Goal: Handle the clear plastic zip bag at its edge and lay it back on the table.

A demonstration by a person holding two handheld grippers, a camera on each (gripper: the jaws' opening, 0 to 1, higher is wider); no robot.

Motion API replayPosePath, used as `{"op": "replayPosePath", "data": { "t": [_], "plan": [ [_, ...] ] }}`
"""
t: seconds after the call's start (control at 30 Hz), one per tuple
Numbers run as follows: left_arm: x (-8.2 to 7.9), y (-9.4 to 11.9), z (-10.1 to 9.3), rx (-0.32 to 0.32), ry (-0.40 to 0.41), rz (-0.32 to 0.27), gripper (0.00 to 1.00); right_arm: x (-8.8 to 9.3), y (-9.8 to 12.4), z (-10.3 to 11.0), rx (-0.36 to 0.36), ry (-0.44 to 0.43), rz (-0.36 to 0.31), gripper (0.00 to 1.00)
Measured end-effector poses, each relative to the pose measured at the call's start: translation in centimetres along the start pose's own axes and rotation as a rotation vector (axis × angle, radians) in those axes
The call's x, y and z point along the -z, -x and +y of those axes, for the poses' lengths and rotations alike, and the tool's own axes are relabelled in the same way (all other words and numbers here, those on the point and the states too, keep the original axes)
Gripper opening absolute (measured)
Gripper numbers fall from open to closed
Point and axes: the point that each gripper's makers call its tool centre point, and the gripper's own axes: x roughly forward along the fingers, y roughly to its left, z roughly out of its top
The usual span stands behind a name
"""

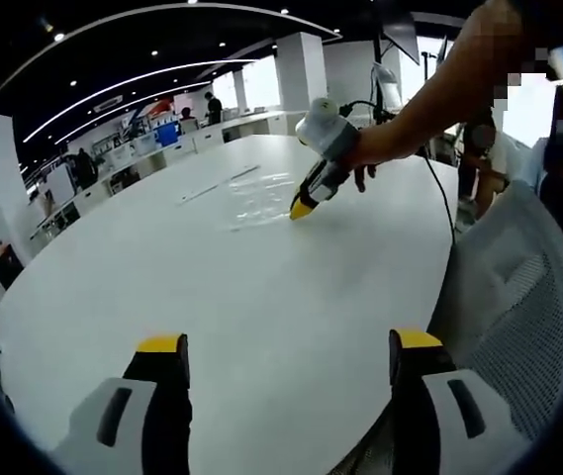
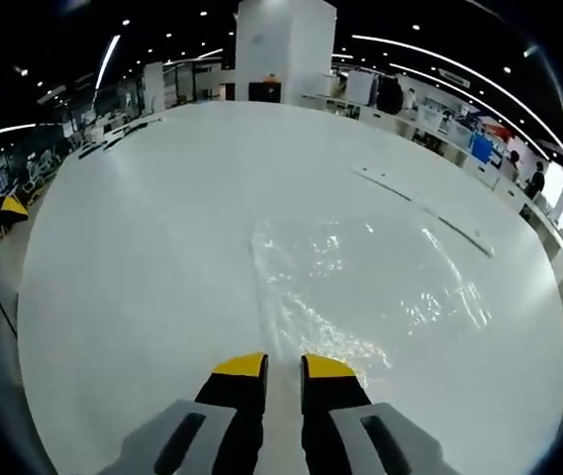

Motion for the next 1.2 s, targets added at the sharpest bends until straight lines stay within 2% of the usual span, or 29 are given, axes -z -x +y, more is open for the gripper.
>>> {"op": "replayPosePath", "data": {
  "t": [0.2,0.27,0.4,0.5,0.57,0.63,0.83,0.87,0.93,1.03,1.1,1.2],
  "plan": [
    [-0.4,0.1,1.2,-0.022,0.024,-0.013,0.8,-0.1,0.0,0.2,-0.025,0.012,0.011,0.07],
    [-0.5,0.2,1.0,-0.024,0.028,-0.013,0.8,0.0,0.1,0.5,-0.042,0.063,0.022,0.03],
    [-0.1,0.1,0.9,-0.021,0.018,-0.003,0.8,0.4,0.6,1.2,-0.086,0.141,0.048,0.02],
    [-0.3,0.3,0.8,-0.023,0.016,-0.007,0.79,0.9,1.0,1.7,-0.127,0.234,0.059,0.01],
    [-0.3,0.3,0.8,-0.023,0.02,-0.011,0.79,1.2,1.2,2.0,-0.143,0.246,0.067,0.01],
    [-0.3,0.4,0.9,-0.027,0.023,-0.014,0.79,2.1,2.0,3.0,-0.196,0.306,0.082,0.01],
    [-0.2,0.5,1.0,-0.034,0.029,-0.018,0.79,3.8,3.2,3.9,-0.264,0.504,0.14,0.01],
    [-0.2,0.6,1.0,-0.034,0.029,-0.02,0.79,4.2,3.6,4.4,-0.29,0.523,0.146,0.01],
    [0.0,0.6,1.1,-0.034,0.029,-0.019,0.79,4.6,4.1,4.6,-0.299,0.565,0.163,0.01],
    [0.1,0.7,1.0,-0.033,0.029,-0.021,0.79,4.7,4.2,4.8,-0.287,0.542,0.169,0.04],
    [0.2,0.7,1.0,-0.033,0.03,-0.022,0.79,4.2,4.3,5.2,-0.264,0.461,0.144,0.05],
    [0.4,0.7,1.0,-0.032,0.031,-0.021,0.79,3.0,3.8,5.0,-0.238,0.356,0.09,0.13]
  ]
}}
